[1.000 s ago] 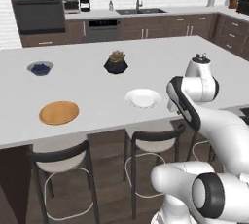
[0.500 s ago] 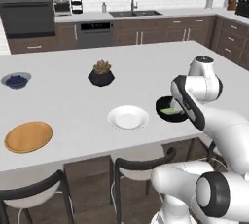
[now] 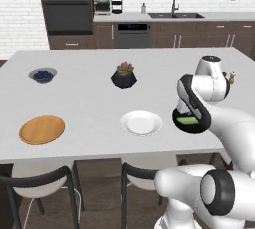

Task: Pick the chicken drumstick and corn from their plates and place them in the bowl. Then put the bowl in the fridge.

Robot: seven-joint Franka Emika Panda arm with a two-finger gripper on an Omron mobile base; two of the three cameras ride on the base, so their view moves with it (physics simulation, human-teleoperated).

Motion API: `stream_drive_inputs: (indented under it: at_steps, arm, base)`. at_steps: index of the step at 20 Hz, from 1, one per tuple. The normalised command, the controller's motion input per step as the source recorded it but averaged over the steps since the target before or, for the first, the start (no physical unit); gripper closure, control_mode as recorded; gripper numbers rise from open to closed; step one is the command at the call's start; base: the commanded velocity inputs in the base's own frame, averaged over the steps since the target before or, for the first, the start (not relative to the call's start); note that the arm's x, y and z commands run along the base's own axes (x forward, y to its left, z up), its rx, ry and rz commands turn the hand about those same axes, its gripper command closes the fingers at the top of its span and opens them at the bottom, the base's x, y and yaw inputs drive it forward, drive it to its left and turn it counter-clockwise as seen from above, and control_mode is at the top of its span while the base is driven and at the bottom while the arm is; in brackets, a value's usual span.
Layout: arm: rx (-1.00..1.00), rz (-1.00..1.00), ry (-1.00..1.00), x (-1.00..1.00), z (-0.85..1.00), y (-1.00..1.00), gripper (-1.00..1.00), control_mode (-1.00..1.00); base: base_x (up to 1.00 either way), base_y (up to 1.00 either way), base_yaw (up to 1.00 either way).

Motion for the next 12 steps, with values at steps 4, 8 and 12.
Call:
stream_drive_inputs:
  at_steps: [4,8,12]
  arm:
    - [0.11,0.13,0.14,0.88,0.00,-0.72,1.00,-1.00]
    - [0.03,0.05,0.10,0.71,-0.06,-0.64,1.00,-1.00]
    - [0.00,0.07,0.09,0.68,-0.37,-0.30,1.00,-1.00]
  base:
    - [0.00,0.00,0.00]
    - [0.00,0.00,0.00]
    - [0.00,0.00,0.00]
